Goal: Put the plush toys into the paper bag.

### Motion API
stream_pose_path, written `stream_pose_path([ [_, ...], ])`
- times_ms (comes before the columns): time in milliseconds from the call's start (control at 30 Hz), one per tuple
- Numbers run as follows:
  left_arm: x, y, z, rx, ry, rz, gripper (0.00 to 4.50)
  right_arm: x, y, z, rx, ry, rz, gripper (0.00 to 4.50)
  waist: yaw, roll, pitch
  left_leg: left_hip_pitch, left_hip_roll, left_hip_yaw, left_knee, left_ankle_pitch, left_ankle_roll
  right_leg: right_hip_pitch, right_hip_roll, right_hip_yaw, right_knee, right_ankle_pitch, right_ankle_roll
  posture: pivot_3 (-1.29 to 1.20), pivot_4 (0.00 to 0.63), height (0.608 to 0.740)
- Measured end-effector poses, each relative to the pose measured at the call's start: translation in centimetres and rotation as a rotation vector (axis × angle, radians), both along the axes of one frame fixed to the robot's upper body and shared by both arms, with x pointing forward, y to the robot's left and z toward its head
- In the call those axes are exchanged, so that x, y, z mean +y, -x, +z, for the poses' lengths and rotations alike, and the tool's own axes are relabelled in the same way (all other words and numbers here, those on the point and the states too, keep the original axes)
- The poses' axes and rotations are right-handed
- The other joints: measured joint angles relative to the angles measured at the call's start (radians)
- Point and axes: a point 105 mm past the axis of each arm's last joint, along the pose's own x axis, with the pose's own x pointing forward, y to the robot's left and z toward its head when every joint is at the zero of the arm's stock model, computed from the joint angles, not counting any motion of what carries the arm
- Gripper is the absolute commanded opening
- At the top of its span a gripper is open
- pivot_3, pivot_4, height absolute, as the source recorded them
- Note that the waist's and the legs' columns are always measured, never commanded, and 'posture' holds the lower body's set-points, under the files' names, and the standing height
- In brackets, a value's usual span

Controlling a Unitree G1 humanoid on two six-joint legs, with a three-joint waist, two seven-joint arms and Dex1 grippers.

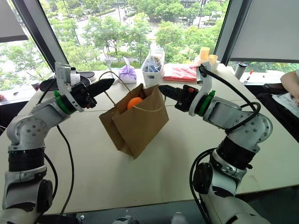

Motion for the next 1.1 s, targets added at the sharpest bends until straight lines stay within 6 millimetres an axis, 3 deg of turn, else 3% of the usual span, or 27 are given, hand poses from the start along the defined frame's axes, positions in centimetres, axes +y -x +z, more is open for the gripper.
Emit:
stream_pose_path([
  [233, -2.5, 0.5, -0.8, -0.018, -0.057, -0.050, 0.00, -0.8, -0.3, -4.9, 0.099, 0.160, -0.068, 0.08, -0.003, 0.000, 0.000, 0.000, 0.000, 0.001, 0.000, 0.000, 0.000, 0.000, 0.000, 0.001, 0.000, 0.000, 0.000, 0.00, 0.150, 0.740],
  [333, -2.5, 0.6, -1.4, -0.011, -0.072, -0.050, 0.00, -1.0, -0.2, -6.1, 0.115, 0.184, -0.066, 0.08, -0.006, 0.000, 0.000, 0.000, 0.000, 0.002, 0.000, 0.000, 0.000, -0.001, 0.000, 0.001, 0.000, 0.000, 0.000, 0.00, 0.150, 0.740],
  [433, -2.0, 0.6, -1.8, -0.001, -0.095, -0.037, 1.23, -1.5, -0.3, -5.4, 0.079, 0.190, -0.090, 1.30, -0.005, 0.000, 0.000, 0.000, 0.000, 0.002, 0.000, 0.000, 0.000, -0.001, 0.000, 0.001, 0.000, 0.000, 0.000, 0.00, 0.150, 0.740],
  [633, -1.0, 1.3, -2.1, 0.026, -0.151, -0.036, 4.14, -1.5, 0.6, -3.8, 0.002, 0.183, -0.050, 4.30, -0.003, 0.000, 0.000, 0.000, 0.000, 0.002, 0.000, 0.000, 0.001, -0.001, 0.000, 0.001, 0.000, 0.000, 0.000, 0.00, 0.150, 0.740],
  [667, -0.7, 1.3, -2.3, 0.035, -0.158, -0.029, 4.46, -1.6, 0.9, -3.5, -0.014, 0.186, -0.045, 4.50, -0.003, 0.000, 0.000, 0.000, 0.000, 0.002, 0.000, 0.000, 0.001, -0.001, 0.000, 0.001, 0.000, 0.000, 0.000, 0.00, 0.150, 0.740],
  [933, 1.6, 2.8, -4.3, 0.103, -0.237, -0.005, 4.46, -3.4, 2.3, -1.5, -0.096, 0.231, -0.041, 4.50, 0.000, 0.000, 0.000, 0.000, 0.001, 0.002, 0.000, -0.001, 0.001, 0.000, 0.000, 0.001, -0.001, 0.000, 0.000, 0.00, 0.150, 0.740],
  [1100, 3.1, 4.6, -6.8, 0.151, -0.340, -0.003, 4.46, -6.9, 3.3, 1.2, -0.184, 0.230, -0.136, 4.50, 0.002, 0.000, 0.001, 0.000, 0.001, 0.003, 0.000, -0.001, 0.002, 0.001, 0.000, 0.001, -0.003, 0.000, 0.000, 0.00, 0.150, 0.740],
])
